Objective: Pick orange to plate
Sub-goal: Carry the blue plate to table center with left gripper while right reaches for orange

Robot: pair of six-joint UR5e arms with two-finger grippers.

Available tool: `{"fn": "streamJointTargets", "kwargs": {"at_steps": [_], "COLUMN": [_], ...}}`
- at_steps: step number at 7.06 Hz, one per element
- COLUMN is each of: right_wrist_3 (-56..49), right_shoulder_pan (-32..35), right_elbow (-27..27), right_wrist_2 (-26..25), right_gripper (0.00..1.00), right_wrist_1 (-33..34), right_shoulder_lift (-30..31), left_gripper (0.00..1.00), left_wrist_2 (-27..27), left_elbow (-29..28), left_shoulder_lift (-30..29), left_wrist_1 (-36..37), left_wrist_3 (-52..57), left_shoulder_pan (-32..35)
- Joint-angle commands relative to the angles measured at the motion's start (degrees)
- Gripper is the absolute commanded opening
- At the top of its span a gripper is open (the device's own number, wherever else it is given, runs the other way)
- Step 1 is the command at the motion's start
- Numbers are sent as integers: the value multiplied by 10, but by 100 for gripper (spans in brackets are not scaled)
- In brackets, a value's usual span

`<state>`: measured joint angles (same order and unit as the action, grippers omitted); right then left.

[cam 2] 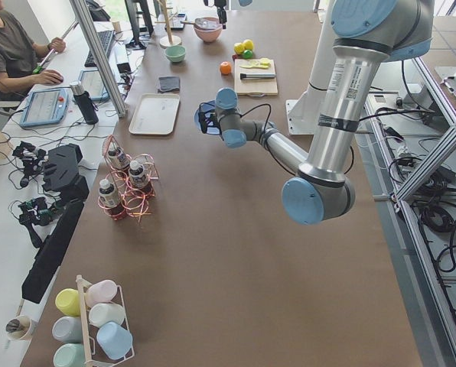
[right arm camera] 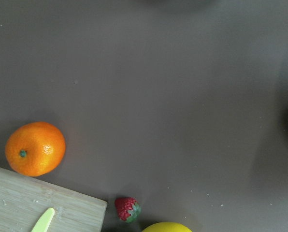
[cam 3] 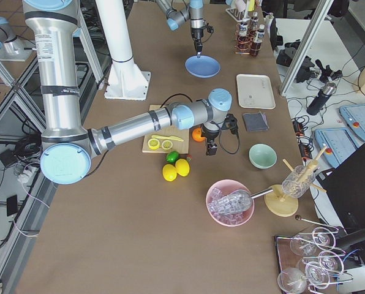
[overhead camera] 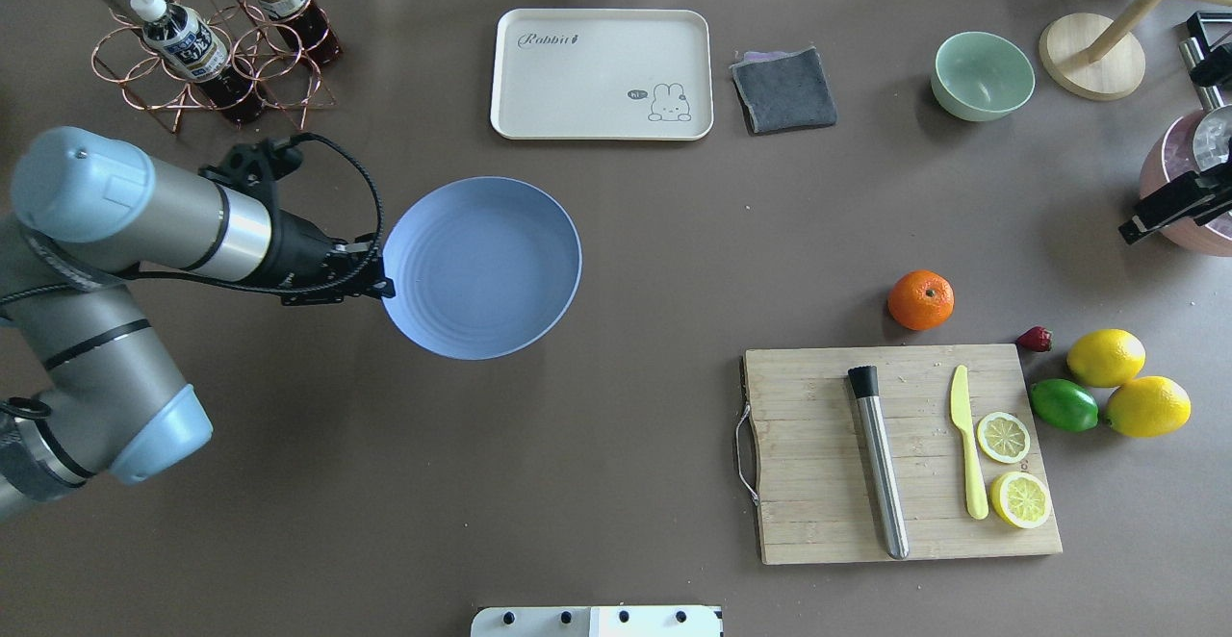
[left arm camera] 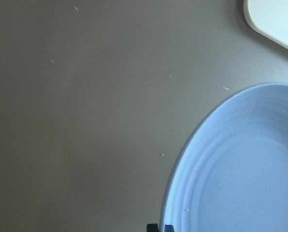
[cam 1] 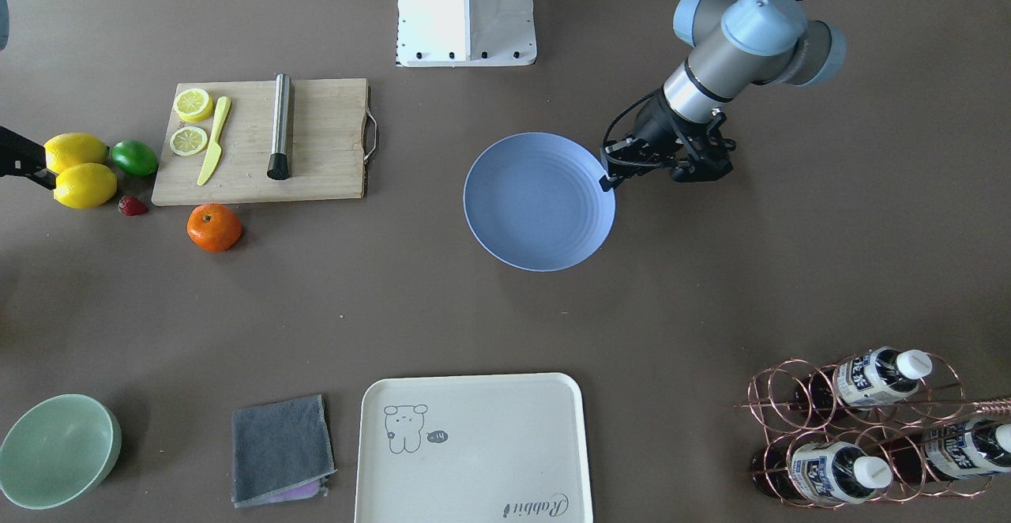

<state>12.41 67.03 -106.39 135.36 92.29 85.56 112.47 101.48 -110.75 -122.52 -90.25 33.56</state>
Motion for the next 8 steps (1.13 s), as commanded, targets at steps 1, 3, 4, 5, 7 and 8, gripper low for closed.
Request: {"fn": "streamJointTargets", "kwargs": {"at_steps": [1, 3, 4, 5, 7, 8], "right_wrist_3": [44, 46, 62, 103, 153, 156], "right_shoulder_pan": [-67, -123, -134, -158, -175, -180], "right_elbow": [1, 11, 10, 12, 14, 21], "right_wrist_2": [-48, -87, -88, -108, -110, -113], "right_gripper": [97, 93, 94, 95, 94, 94], "right_wrist_1": [0, 0, 0, 0, 1, 1], "right_shoulder_lift": [-38, -64, -73, -89, -103, -102], "left_gripper": [0, 0, 0, 15, 96, 96], "left_wrist_2": [-100, -102, -102, -102, -102, -103], "left_elbow": [-9, -24, -33, -39, -43, -40], "left_shoulder_lift": [-41, -41, -41, -42, -45, -46], "left_wrist_1": [42, 39, 38, 33, 34, 34], "left_wrist_3": [-8, -7, -6, -4, -4, -5], "left_shoulder_pan": [-90, -96, -96, -96, -95, -93]}}
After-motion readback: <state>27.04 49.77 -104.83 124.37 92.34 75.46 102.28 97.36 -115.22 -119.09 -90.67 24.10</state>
